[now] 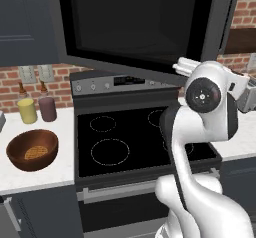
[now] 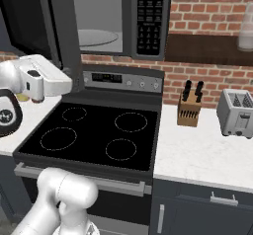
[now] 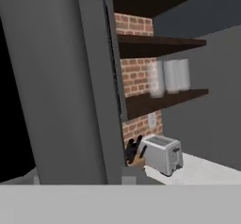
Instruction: Open the microwave, place the bowl with waffle inside the microwave, then close the microwave door and turn it on.
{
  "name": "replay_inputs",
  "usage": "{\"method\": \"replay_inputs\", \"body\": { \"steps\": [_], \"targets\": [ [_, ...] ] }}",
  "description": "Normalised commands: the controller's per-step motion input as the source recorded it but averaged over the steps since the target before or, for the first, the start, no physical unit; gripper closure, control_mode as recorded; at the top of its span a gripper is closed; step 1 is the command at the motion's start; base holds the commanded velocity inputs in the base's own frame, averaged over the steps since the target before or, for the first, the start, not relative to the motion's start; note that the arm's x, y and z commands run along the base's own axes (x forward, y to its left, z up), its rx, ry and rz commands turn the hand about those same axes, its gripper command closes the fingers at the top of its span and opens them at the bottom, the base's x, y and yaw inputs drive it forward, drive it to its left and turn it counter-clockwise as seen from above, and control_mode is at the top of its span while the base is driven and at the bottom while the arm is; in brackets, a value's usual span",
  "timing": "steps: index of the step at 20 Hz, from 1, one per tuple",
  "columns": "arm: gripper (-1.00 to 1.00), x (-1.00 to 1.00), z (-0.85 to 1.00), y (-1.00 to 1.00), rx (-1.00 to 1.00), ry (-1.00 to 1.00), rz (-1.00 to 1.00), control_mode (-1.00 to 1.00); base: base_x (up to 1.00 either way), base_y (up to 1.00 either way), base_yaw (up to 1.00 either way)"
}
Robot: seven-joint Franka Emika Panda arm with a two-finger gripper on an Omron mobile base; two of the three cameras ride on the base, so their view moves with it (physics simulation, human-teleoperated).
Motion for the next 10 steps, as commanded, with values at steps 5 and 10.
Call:
{"method": "replay_inputs", "body": {
  "steps": [5,10],
  "targets": [
    [1.0,-1.0,0.0,0.15,-0.03,-0.2,-0.16,-1.0,0.0,0.0,0.0],
    [1.0,-1.0,-0.01,0.27,-0.05,-0.15,-0.09,-1.0,0.0,0.0,0.0]
  ]
}}
